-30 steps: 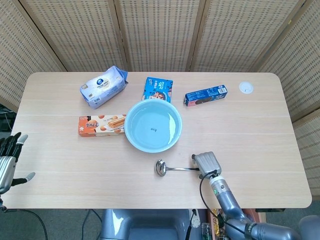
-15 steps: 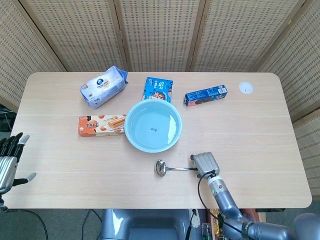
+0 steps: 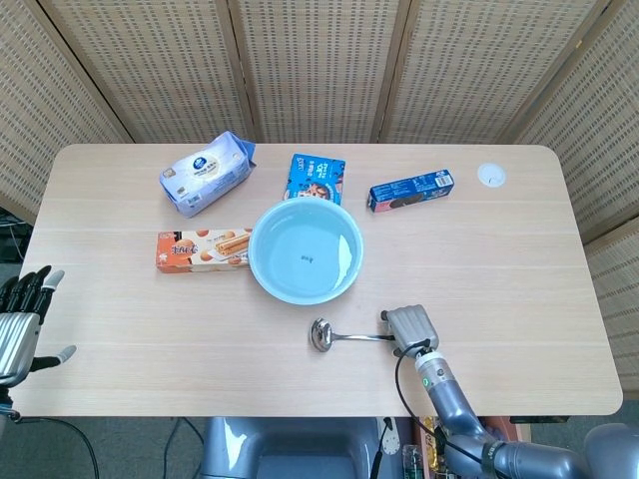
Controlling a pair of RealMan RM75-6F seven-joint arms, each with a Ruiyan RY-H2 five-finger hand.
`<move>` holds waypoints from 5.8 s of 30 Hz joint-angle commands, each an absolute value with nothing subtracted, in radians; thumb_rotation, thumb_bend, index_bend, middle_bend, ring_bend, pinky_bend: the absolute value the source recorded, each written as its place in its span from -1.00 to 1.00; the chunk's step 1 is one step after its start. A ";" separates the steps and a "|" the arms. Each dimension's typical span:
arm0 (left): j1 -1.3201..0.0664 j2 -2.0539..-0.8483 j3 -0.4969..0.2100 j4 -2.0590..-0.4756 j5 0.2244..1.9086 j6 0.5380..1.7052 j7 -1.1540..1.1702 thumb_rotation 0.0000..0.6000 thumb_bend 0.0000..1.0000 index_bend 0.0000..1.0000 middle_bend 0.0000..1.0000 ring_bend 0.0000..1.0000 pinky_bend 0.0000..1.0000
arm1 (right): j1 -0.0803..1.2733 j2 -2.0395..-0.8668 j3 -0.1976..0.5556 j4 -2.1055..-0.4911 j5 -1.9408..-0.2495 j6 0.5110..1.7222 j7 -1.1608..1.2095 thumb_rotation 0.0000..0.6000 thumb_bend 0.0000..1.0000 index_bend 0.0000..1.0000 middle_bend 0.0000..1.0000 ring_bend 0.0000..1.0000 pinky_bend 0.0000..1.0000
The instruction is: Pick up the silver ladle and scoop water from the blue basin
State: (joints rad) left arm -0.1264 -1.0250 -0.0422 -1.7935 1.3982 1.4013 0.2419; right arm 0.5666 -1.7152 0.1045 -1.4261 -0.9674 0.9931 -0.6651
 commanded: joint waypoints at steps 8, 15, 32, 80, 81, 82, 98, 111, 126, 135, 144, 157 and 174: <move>-0.135 -1.028 -0.047 -1.787 1.381 1.386 0.244 1.00 -1.00 -1.00 -1.00 -1.00 -1.00 | 0.579 -1.723 0.100 -1.411 -0.939 0.976 -0.663 1.00 -0.39 -0.02 0.67 0.52 1.00; -0.136 -1.030 -0.047 -1.785 1.376 1.385 0.244 1.00 -1.00 -1.00 -1.00 -1.00 -1.00 | 0.594 -1.730 0.096 -1.401 -0.900 0.960 -0.683 1.00 -0.23 0.01 0.67 0.52 1.00; -0.140 -1.034 -0.044 -1.784 1.373 1.382 0.250 1.00 -1.00 -1.00 -1.00 -1.00 -1.00 | 0.580 -1.646 0.092 -1.483 -0.945 0.999 -0.598 1.00 0.60 0.34 0.71 0.57 1.00; -0.188 -1.051 -0.076 -1.749 1.289 1.309 0.227 1.00 -1.00 -1.00 -1.00 -1.00 -1.00 | 1.064 -1.581 0.332 -1.589 -0.565 1.250 -1.209 1.00 0.68 0.38 0.73 0.59 1.00; -0.190 -1.052 -0.076 -1.746 1.285 1.305 0.228 1.00 -1.00 -1.00 -1.00 -1.00 -1.00 | 1.079 -1.593 0.332 -1.574 -0.557 1.255 -1.231 1.00 0.68 0.38 0.73 0.59 1.00; -0.192 -1.053 -0.078 -1.742 1.280 1.301 0.228 1.00 -1.00 -1.00 -1.00 -1.00 -1.00 | 1.095 -1.606 0.332 -1.555 -0.549 1.261 -1.255 1.00 0.68 0.38 0.73 0.59 1.00; -0.214 -1.052 -0.092 -1.720 1.242 1.265 0.194 1.00 -1.00 -1.00 -1.00 -1.00 -1.00 | 1.230 -1.840 0.287 -1.179 -0.520 1.274 -1.421 1.00 0.69 0.39 0.74 0.59 1.00; -0.227 -1.055 -0.094 -1.704 1.218 1.242 0.186 1.00 -1.00 -1.00 -1.00 -1.00 -1.00 | 1.257 -2.008 0.197 -0.866 -0.660 1.216 -1.485 1.00 0.69 0.40 0.75 0.60 1.00; -0.234 -1.051 -0.097 -1.692 1.201 1.230 0.166 1.00 -1.00 -1.00 -1.00 -1.00 -1.00 | 1.227 -2.120 0.232 -0.662 -0.748 1.113 -1.437 1.00 0.71 0.44 0.77 0.65 1.00; -0.235 -1.049 -0.096 -1.692 1.200 1.231 0.165 1.00 -1.00 -1.00 -1.00 -1.00 -1.00 | 1.196 -2.156 0.226 -0.631 -0.790 1.097 -1.468 1.00 0.71 0.44 0.77 0.65 1.00; -0.235 -1.049 -0.093 -1.694 1.202 1.233 0.165 1.00 -1.00 -1.00 -1.00 -1.00 -1.00 | 1.174 -2.178 0.348 -0.710 -0.715 1.111 -1.527 1.00 0.73 0.45 0.78 0.66 1.00; -0.237 -1.040 -0.094 -1.694 1.199 1.227 0.147 1.00 -1.00 -1.00 -1.00 -1.00 -1.00 | 1.168 -2.054 0.582 -1.059 -0.456 1.218 -1.613 1.00 0.74 0.45 0.78 0.66 1.00; -0.242 -1.039 -0.093 -1.689 1.194 1.219 0.141 1.00 -1.00 -1.00 -1.00 -1.00 -1.00 | 1.227 -1.941 0.645 -1.251 -0.324 1.355 -1.651 1.00 0.75 0.46 0.79 0.66 1.00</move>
